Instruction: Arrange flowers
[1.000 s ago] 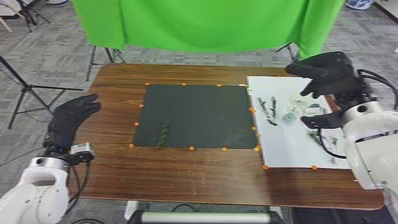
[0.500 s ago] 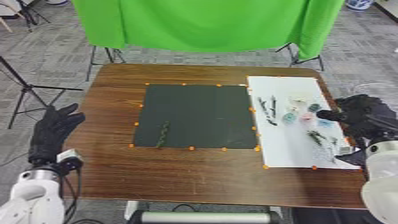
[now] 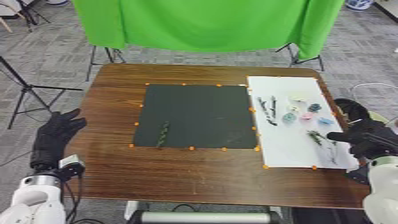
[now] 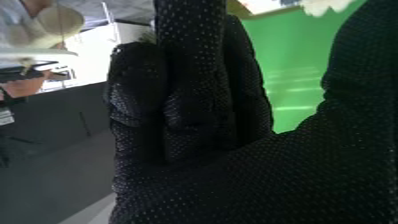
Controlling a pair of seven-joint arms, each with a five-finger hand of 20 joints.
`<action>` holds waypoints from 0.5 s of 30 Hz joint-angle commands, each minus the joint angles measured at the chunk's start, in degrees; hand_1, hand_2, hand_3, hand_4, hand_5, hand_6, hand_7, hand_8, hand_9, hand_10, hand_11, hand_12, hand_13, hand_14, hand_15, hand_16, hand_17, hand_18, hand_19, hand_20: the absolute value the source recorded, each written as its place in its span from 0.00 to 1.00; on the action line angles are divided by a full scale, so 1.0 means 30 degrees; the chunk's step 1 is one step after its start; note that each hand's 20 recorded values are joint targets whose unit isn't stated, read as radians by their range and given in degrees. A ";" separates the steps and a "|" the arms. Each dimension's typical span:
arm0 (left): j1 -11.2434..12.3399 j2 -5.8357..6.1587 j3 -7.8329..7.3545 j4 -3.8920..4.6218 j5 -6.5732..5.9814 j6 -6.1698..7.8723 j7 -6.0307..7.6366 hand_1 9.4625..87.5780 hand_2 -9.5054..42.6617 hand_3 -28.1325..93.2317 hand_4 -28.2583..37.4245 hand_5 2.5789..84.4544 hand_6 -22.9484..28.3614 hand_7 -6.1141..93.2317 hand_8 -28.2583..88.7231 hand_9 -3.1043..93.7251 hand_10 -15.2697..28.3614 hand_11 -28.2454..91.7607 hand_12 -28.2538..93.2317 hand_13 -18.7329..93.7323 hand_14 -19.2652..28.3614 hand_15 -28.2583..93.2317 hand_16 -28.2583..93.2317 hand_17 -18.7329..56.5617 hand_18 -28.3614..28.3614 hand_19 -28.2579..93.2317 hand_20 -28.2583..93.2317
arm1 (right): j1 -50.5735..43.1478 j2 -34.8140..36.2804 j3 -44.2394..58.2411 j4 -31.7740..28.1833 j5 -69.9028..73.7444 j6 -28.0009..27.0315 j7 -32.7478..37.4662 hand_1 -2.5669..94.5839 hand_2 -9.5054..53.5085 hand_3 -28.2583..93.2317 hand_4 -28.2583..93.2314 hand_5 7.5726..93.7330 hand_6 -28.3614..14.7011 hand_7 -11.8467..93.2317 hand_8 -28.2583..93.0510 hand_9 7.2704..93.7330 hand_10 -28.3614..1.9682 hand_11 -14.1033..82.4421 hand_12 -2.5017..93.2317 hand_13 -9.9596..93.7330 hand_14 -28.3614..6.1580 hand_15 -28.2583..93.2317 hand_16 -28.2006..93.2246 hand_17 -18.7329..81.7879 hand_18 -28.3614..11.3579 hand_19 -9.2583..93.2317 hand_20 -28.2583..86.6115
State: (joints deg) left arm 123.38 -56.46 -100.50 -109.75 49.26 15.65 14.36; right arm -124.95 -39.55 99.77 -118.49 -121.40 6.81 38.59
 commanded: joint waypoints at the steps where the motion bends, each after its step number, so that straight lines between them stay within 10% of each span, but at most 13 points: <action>1: 0.0015 -0.0151 0.0285 0.0000 0.0136 -0.0249 -0.0125 0.13 0.52 0.75 0.00 0.59 0.48 0.22 0.17 0.56 0.66 0.41 0.34 0.51 0.72 0.40 0.23 0.37 0.69 0.33 0.39 | -0.0269 -0.0041 -0.0434 0.0370 -0.0181 -0.0210 0.0280 0.38 0.00 0.75 0.07 0.63 0.60 0.28 0.16 0.81 0.47 0.33 0.22 0.97 0.64 0.50 0.45 0.84 0.50 0.86 0.44; 15: -0.0289 -0.0223 0.0623 0.0091 0.0214 -0.0265 -0.0338 0.14 0.45 0.78 0.00 0.59 0.48 0.23 0.17 0.56 0.66 0.42 0.34 0.51 0.72 0.40 0.23 0.37 0.69 0.33 0.39 | -0.0186 -0.0303 -0.1389 0.0576 -0.0115 -0.0114 0.0576 0.41 0.00 0.78 0.08 0.64 0.60 0.28 0.16 0.84 0.51 0.34 0.22 0.98 0.67 0.50 0.46 0.84 0.52 0.86 0.43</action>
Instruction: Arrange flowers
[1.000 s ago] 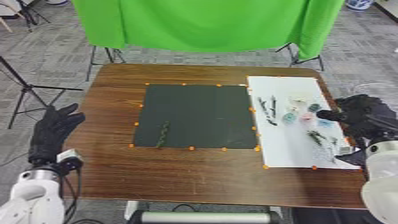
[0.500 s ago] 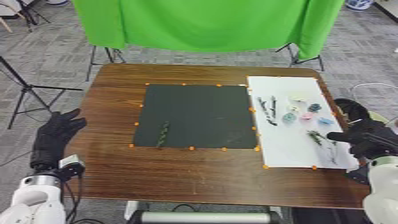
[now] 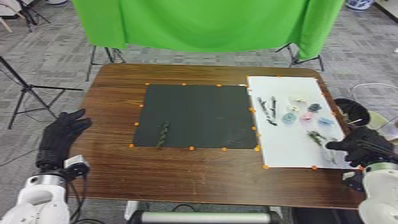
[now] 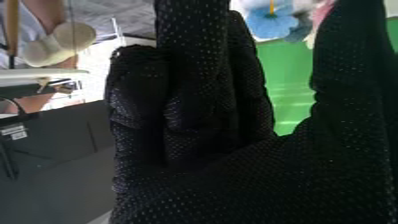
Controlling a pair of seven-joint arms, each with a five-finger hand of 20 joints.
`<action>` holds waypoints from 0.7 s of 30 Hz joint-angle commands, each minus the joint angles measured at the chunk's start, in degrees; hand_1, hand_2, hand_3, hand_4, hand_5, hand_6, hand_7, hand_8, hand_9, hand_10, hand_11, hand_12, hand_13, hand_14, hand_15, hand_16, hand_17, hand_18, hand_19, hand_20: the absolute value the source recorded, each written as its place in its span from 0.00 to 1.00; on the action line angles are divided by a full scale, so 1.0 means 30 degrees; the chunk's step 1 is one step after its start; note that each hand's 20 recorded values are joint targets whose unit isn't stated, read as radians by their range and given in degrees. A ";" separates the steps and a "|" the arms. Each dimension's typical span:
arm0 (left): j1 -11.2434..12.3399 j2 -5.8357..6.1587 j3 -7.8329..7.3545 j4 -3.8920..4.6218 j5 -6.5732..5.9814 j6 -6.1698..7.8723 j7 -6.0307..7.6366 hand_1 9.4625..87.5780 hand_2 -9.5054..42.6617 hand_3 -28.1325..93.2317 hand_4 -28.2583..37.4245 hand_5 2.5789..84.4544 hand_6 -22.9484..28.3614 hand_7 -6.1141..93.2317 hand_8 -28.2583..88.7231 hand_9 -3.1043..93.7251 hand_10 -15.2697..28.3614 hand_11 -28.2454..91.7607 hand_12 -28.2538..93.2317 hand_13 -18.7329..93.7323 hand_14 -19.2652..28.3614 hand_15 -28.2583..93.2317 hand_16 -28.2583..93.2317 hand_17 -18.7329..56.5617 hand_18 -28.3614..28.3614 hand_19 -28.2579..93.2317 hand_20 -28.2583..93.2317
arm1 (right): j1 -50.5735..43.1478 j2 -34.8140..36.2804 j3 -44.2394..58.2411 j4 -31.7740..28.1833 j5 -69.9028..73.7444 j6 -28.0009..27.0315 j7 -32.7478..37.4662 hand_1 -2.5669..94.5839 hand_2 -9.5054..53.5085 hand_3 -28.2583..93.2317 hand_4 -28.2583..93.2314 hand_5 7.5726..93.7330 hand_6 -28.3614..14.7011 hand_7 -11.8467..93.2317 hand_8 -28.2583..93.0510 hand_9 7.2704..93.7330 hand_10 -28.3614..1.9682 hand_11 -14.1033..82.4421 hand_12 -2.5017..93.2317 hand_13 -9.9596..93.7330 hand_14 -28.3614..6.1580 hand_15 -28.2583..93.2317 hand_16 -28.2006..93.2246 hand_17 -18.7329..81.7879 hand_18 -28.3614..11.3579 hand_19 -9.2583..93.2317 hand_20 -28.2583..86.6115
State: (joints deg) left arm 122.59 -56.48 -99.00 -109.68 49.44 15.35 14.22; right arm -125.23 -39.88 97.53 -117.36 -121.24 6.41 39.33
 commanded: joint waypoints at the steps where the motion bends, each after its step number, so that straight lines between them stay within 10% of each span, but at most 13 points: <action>1: -0.0025 -0.0218 0.0113 0.0059 0.0168 -0.0137 -0.0265 0.14 0.44 0.78 0.00 0.59 0.48 0.23 0.17 0.56 0.66 0.42 0.34 0.51 0.73 0.40 0.23 0.37 0.69 0.33 0.39 | 0.0025 -0.0195 -0.0832 0.0288 -0.0251 0.0129 0.0400 0.42 0.00 0.78 0.08 0.65 0.60 0.28 0.16 0.84 0.52 0.34 0.22 0.98 0.67 0.50 0.46 0.85 0.53 0.86 0.43; 21: -0.0234 -0.0022 0.0109 0.0060 0.0205 -0.0105 -0.0515 0.19 0.31 0.81 0.00 0.59 0.49 0.23 0.17 0.55 0.66 0.42 0.34 0.51 0.72 0.40 0.23 0.36 0.69 0.33 0.39 | 0.0546 0.0336 -0.1289 0.0442 0.0126 0.3646 0.0359 0.67 0.00 0.71 0.12 0.82 0.62 0.36 0.30 1.00 0.65 0.37 0.35 1.00 0.76 0.63 0.40 0.93 0.58 0.84 0.57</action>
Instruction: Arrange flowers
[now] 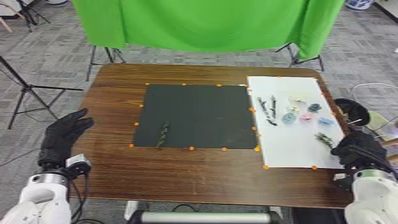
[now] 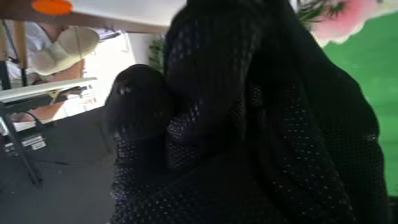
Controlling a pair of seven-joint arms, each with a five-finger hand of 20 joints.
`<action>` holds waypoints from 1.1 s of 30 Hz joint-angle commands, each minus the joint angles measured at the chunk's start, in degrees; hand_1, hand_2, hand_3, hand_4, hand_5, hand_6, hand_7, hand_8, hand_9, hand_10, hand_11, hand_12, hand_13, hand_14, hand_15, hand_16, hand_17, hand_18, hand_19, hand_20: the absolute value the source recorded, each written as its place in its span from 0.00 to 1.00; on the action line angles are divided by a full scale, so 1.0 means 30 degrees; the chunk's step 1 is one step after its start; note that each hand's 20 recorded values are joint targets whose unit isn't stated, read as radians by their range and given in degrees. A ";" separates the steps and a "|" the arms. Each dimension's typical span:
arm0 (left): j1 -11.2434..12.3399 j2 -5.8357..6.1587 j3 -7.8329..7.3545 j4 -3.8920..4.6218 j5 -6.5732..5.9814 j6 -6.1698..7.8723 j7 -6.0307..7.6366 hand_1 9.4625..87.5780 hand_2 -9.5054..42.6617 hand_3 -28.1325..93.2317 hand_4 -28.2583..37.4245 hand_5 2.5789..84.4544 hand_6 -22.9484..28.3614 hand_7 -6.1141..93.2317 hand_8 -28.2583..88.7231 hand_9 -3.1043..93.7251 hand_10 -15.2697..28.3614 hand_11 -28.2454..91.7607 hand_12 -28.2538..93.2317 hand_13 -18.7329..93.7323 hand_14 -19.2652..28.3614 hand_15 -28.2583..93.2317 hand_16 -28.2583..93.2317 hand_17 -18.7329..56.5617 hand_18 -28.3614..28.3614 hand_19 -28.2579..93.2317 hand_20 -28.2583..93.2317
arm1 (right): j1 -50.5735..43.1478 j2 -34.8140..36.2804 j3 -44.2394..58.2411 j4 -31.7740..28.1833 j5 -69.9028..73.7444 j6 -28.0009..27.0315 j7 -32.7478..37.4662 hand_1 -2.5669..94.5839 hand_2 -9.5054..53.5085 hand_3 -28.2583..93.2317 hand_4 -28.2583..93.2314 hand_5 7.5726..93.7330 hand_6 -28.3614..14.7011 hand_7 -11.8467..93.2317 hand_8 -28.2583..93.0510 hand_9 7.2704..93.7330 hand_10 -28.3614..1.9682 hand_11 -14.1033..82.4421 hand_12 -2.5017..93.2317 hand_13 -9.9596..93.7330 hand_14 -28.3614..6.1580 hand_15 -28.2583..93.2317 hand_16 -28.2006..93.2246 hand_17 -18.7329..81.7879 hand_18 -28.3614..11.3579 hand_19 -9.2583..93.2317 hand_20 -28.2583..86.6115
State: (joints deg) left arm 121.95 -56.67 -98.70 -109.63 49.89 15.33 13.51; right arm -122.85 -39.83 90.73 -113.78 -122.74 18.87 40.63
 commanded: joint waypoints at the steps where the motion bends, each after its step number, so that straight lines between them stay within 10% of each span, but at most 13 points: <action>1: -0.0029 0.0080 0.0014 0.0041 0.0069 -0.0109 -0.0272 0.19 0.31 0.81 0.00 0.59 0.49 0.23 0.17 0.55 0.65 0.42 0.34 0.51 0.72 0.40 0.23 0.36 0.69 0.33 0.39 | -0.0289 0.0341 0.1132 -0.0961 0.0741 -0.0545 -0.0104 0.67 0.00 0.71 0.12 0.82 0.62 0.36 0.30 1.00 0.65 0.37 0.35 1.00 0.76 0.63 0.40 0.93 0.59 0.84 0.58; 19: 0.0154 0.0306 -0.0284 -0.0088 0.0146 -0.0274 -0.0335 0.19 0.25 0.82 0.00 0.59 0.49 0.23 0.17 0.55 0.65 0.42 0.34 0.51 0.72 0.40 0.23 0.36 0.69 0.33 0.39 | 0.3816 0.0060 -0.1159 -0.5071 0.1952 -0.0874 -0.1394 0.67 0.00 0.72 0.14 0.83 0.60 0.36 0.30 1.00 0.65 0.39 0.33 1.00 0.76 0.65 0.38 0.94 0.59 0.84 0.58; 33: -0.0011 0.0466 -0.0323 -0.0070 0.0266 -0.0507 -0.0402 0.19 0.21 0.82 0.00 0.58 0.49 0.23 0.17 0.55 0.65 0.42 0.34 0.51 0.72 0.40 0.23 0.36 0.69 0.33 0.38 | 1.2940 -0.1647 -1.1603 -0.2542 0.0557 -0.2313 -0.1986 0.66 0.00 0.72 0.14 0.83 0.60 0.37 0.30 1.00 0.65 0.39 0.33 1.00 0.76 0.65 0.38 0.94 0.60 0.84 0.58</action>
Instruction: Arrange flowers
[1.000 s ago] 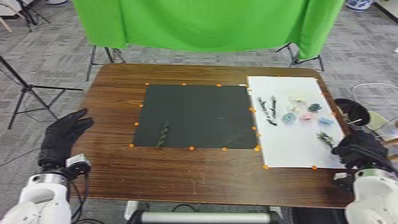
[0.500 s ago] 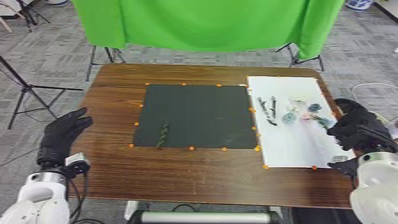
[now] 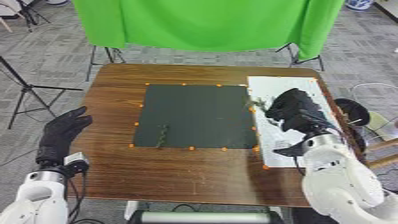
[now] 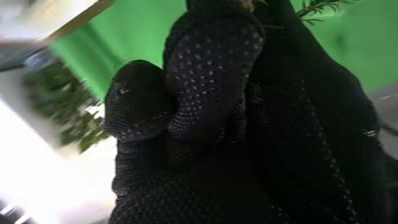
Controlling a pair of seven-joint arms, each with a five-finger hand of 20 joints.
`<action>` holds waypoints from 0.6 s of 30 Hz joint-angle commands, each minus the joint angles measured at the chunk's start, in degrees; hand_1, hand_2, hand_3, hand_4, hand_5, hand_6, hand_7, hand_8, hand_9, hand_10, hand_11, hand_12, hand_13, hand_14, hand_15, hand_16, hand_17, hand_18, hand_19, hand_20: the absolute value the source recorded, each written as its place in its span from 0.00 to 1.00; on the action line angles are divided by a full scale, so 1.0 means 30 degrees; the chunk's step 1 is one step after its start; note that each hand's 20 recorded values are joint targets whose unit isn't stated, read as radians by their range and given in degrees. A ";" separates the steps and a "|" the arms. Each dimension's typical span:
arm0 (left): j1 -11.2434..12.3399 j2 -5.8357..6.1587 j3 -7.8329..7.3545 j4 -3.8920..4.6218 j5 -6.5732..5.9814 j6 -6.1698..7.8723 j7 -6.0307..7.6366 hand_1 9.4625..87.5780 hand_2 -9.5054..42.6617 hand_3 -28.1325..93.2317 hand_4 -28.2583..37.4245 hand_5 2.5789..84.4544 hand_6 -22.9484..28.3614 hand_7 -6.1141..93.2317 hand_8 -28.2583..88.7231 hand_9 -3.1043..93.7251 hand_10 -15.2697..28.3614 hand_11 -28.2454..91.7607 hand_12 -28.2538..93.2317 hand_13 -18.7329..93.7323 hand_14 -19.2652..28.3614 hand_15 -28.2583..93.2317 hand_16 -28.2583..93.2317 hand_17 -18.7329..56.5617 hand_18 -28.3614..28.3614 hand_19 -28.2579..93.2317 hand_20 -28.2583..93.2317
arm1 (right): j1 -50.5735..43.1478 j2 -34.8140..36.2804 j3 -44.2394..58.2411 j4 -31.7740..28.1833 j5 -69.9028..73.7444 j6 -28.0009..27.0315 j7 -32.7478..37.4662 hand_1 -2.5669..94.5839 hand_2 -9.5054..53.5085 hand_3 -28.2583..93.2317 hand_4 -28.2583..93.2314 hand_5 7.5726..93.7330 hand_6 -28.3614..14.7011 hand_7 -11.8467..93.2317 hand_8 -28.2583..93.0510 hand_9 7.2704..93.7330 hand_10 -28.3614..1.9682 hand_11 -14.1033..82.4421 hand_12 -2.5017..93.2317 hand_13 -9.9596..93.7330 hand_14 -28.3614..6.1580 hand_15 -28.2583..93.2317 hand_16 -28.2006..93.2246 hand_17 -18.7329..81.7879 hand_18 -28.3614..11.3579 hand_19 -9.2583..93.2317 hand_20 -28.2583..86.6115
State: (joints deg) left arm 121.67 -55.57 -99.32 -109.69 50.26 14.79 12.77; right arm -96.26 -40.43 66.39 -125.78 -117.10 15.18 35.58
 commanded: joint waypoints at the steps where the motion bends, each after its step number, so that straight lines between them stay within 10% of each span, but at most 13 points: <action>1: 0.0114 0.0104 -0.0139 -0.0068 0.0164 -0.0288 -0.0167 0.19 0.21 0.82 0.00 0.58 0.49 0.23 0.17 0.55 0.65 0.42 0.34 0.51 0.72 0.40 0.23 0.35 0.70 0.33 0.38 | 0.4509 -0.1610 -0.4013 0.1687 -0.1308 -0.1122 -0.0319 0.66 0.00 0.72 0.14 0.83 0.60 0.37 0.30 1.00 0.65 0.39 0.33 1.00 0.76 0.65 0.38 0.94 0.60 0.84 0.58; 18: 0.0087 0.0142 -0.0064 -0.0025 0.0345 -0.0604 -0.0271 0.23 0.07 0.82 0.07 0.57 0.49 0.23 0.17 0.55 0.64 0.42 0.34 0.51 0.72 0.40 0.23 0.35 0.70 0.33 0.38 | 0.8263 -0.5065 -0.8687 0.5198 -0.1722 -0.0849 0.0765 0.67 0.00 0.71 0.13 0.82 0.59 0.41 0.31 1.00 0.66 0.40 0.32 1.00 0.77 0.66 0.37 0.94 0.61 0.84 0.58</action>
State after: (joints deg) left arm 121.72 -55.31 -99.69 -109.72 50.69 14.39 12.61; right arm -73.53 -51.16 41.98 -113.51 -121.02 11.75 36.38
